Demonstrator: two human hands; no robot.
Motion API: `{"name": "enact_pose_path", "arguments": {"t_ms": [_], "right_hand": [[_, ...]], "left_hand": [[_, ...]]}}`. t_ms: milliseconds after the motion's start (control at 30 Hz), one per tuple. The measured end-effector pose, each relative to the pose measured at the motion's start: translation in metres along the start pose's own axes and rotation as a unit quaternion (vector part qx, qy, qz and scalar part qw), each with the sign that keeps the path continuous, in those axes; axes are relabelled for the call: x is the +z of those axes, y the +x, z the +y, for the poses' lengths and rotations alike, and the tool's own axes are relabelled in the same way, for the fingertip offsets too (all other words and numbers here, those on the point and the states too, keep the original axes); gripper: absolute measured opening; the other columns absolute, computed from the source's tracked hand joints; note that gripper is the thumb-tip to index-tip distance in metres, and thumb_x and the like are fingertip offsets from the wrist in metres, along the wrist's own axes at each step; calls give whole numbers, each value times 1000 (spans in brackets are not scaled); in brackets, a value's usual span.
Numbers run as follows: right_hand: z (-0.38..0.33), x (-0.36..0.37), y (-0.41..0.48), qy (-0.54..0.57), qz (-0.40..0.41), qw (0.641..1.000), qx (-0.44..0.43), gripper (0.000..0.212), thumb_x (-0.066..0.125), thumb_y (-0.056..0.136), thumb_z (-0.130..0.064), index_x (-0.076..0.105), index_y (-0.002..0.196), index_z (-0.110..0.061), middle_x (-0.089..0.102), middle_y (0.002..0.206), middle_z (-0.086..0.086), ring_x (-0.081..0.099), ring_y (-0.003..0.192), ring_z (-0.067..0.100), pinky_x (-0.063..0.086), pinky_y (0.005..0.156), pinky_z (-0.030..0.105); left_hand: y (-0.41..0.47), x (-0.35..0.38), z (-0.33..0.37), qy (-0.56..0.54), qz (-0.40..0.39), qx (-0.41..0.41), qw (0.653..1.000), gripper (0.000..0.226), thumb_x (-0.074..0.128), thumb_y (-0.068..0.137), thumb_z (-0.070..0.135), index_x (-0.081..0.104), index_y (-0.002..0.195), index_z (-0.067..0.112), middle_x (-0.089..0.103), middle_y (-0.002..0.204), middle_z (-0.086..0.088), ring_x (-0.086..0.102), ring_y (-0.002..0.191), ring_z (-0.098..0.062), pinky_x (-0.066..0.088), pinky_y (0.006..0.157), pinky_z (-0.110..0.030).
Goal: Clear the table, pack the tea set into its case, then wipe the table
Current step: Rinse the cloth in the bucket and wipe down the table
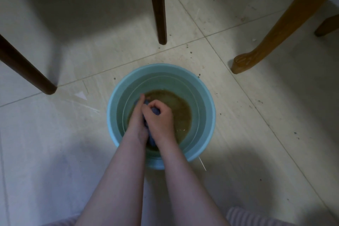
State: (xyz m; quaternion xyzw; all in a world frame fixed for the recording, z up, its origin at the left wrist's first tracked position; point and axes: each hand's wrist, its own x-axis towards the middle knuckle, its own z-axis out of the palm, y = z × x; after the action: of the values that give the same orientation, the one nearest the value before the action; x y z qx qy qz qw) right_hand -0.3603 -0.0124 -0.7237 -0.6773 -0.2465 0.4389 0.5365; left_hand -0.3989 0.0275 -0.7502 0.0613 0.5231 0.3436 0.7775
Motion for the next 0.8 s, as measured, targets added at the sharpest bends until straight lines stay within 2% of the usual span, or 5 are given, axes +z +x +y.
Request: {"name": "enact_pose_path", "arguments": {"t_ms": [333,467,567,667,800], "right_hand": [[24,-30,33,-298,152,936,-106,35,54,93,-27,50,59,-19,53,57,-3,48,54,16,31,54,28],[29,-32,35,-436,181,869,-149,30,50,97,-39,63,81,-17,59,90,3,56,82,21,37,60,30],[40,-36,32,-574,73,814,-53,32,49,98,-38,56,126,-24,36,146,13,31,135,33,38,97,43],[50,-31,26,-630,-127,763,58,75,50,95,-45,5,154,-35,-22,160,8,-20,146,35,9,115,61],[49,-35,27,-611,-90,780,98,78,56,91,-43,7,151,-45,-6,161,7,4,145,38,19,114,55]], "left_hand": [[-9,24,-7,254,15,0,967,44,49,93,57,70,103,19,75,80,-2,71,80,-19,54,65,-29],[2,9,2,402,55,154,901,27,65,91,30,62,109,10,68,106,-10,64,104,-27,51,82,-32],[19,-10,6,539,58,192,818,66,66,81,38,46,138,12,53,137,-9,50,126,-26,41,105,-39],[38,-27,1,594,78,143,788,64,57,76,48,57,127,9,61,127,-14,57,118,-30,46,100,-43],[50,-42,-4,539,106,135,824,56,51,71,43,64,113,8,68,109,-15,63,103,-31,52,90,-45]]}}
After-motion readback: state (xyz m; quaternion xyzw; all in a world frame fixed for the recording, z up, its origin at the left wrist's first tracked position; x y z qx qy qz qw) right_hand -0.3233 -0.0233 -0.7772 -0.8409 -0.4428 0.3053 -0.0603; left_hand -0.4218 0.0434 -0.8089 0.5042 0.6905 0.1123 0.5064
